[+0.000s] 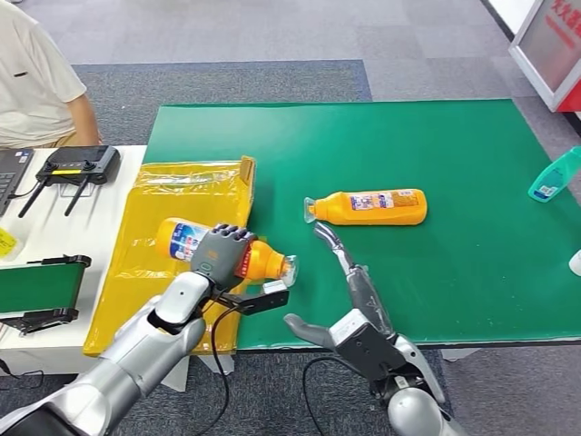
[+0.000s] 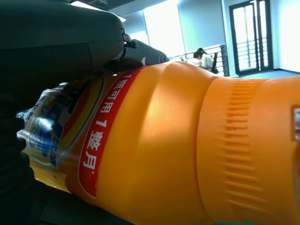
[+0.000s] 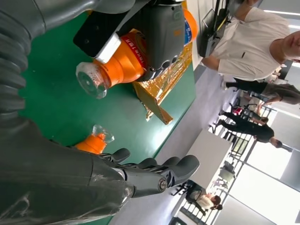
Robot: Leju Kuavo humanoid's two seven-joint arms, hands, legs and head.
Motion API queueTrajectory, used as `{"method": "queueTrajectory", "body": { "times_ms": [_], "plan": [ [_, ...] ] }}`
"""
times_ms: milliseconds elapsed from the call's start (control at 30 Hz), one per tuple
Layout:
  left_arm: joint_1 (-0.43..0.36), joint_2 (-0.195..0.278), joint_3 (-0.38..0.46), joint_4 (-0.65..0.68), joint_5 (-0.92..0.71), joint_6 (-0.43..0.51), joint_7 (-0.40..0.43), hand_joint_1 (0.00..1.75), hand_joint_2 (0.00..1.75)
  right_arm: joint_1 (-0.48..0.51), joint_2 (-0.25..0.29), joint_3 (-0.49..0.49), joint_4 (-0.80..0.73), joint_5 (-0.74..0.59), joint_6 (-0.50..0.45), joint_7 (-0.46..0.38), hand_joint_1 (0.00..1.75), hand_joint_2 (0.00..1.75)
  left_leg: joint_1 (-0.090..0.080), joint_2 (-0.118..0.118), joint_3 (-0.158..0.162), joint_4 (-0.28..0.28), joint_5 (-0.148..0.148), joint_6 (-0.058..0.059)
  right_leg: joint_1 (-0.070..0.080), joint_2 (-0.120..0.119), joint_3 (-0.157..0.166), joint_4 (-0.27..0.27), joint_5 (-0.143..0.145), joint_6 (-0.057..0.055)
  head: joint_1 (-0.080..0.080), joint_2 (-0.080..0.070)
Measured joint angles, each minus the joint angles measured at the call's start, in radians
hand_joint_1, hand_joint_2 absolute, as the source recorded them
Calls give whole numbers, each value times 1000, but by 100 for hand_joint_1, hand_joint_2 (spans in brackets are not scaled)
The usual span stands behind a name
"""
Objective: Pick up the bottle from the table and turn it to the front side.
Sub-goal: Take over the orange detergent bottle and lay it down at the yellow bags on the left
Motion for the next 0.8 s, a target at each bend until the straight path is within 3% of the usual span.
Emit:
{"method": "queueTrajectory", "body": {
  "times_ms": [267,733,800],
  "plan": [
    [-3,-15,-3,81,34,10,32,175,175,14,-10,-8,-10,-7,-5,-4,0,175,0,0,0,0,0,0,0,0,0,0,0,0,0,0],
    [-30,-12,65,178,62,9,59,175,175,53,-29,-56,-50,-14,-17,-12,0,175,0,0,0,0,0,0,0,0,0,0,0,0,0,0],
    [-33,-12,67,184,63,9,60,87,175,54,-30,-59,-50,-14,-17,-12,0,175,0,0,0,0,0,0,0,0,0,0,0,0,0,0]
  ]
}}
